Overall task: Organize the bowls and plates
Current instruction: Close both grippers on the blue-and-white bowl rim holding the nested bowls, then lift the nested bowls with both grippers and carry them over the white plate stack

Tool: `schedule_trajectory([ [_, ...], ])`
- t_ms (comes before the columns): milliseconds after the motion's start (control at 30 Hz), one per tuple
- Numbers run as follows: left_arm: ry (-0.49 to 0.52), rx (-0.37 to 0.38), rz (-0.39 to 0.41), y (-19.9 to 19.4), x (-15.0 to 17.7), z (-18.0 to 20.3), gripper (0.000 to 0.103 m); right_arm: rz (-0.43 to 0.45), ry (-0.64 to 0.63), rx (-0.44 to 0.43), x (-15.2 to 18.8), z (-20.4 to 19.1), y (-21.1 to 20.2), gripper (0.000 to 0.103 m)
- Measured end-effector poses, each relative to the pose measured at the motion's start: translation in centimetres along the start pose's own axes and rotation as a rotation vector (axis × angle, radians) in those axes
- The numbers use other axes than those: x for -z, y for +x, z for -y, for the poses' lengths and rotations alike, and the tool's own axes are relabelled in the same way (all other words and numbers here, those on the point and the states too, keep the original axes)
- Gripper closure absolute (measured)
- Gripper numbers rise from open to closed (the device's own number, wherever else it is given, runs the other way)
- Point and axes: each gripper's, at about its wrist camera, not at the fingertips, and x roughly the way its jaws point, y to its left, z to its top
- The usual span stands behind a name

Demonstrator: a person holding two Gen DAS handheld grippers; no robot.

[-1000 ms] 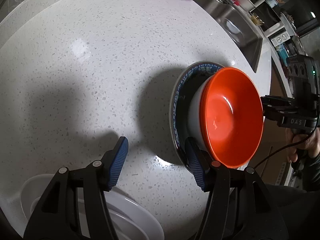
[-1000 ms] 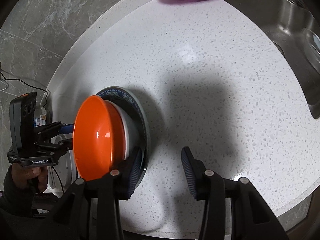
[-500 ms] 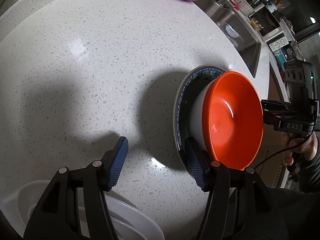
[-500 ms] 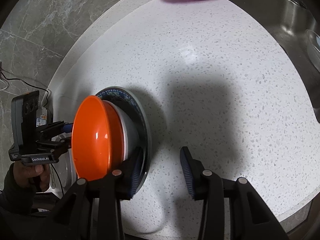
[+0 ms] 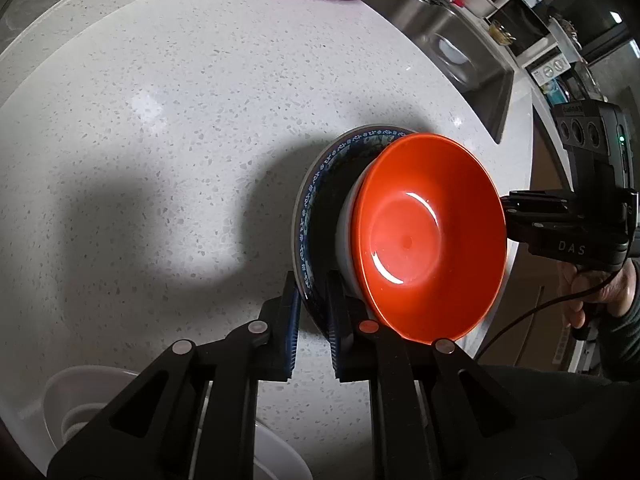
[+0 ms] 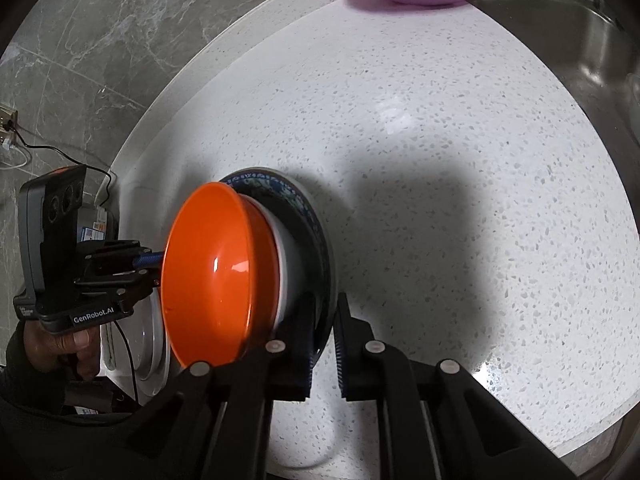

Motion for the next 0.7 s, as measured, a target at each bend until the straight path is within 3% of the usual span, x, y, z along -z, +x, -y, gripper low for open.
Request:
schedule_trajectory([
  [700,-0.022,-0.025,0.046,-1.7,1.2,-0.3,0.094,0.002,-0.018,-0.001,0.3,-0.9,0.1,0.091],
])
